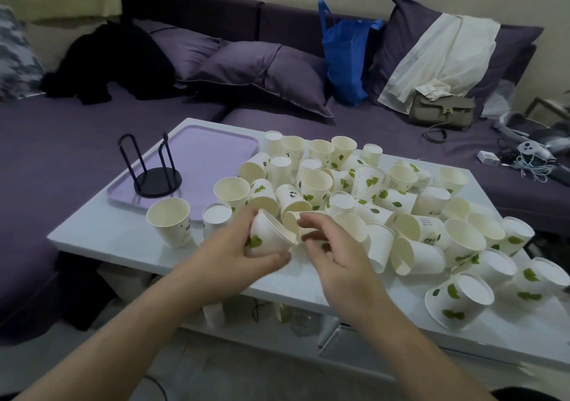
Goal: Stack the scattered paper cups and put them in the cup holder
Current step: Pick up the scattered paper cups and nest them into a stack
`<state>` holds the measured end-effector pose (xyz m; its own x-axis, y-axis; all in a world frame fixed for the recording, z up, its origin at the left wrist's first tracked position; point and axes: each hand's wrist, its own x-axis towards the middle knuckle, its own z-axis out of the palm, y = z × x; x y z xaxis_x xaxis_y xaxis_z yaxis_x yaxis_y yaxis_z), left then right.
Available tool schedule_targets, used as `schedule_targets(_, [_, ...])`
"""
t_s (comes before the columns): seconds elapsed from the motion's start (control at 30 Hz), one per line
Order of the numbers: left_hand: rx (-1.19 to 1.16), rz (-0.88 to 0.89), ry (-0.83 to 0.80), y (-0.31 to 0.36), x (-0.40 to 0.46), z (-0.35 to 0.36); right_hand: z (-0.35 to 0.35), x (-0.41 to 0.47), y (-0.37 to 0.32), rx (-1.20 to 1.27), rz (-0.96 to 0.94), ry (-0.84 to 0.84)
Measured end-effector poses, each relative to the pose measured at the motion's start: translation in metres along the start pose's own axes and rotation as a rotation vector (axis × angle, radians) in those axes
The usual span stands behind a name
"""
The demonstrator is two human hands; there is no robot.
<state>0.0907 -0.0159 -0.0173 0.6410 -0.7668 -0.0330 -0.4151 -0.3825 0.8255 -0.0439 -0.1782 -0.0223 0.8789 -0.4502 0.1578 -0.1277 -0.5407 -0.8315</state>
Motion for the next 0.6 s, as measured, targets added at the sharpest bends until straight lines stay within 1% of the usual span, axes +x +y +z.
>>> schedule_targets(0.03, [-0.030,-0.031,0.009,-0.003,0.001,-0.008,0.000,0.002,0.001,-0.185,-0.061,-0.014])
schedule_targets(0.07, [-0.074,-0.055,0.019,-0.006,0.002,-0.016,0.003,0.004,0.003,-0.340,-0.094,-0.065])
schedule_targets(0.13, [-0.128,-0.078,0.042,-0.012,0.002,-0.026,0.020,0.015,0.002,-0.550,-0.131,-0.152])
schedule_targets(0.23, [-0.113,-0.093,0.053,-0.019,0.000,-0.035,0.049,0.025,0.007,-0.790,-0.215,-0.184])
schedule_targets(0.3, [-0.086,-0.113,0.051,-0.023,0.000,-0.038,0.060,0.027,0.015,-0.892,-0.193,-0.148])
schedule_targets(0.4, [-0.100,-0.142,0.047,-0.024,0.000,-0.042,0.073,0.027,0.021,-0.910,-0.189,-0.082])
schedule_targets(0.5, [-0.104,-0.124,0.054,-0.024,0.002,-0.040,0.074,0.024,0.019,-0.842,-0.177,-0.118])
schedule_targets(0.6, [-0.119,-0.120,0.057,-0.023,0.004,-0.037,0.062,0.021,0.007,-0.742,-0.102,-0.127])
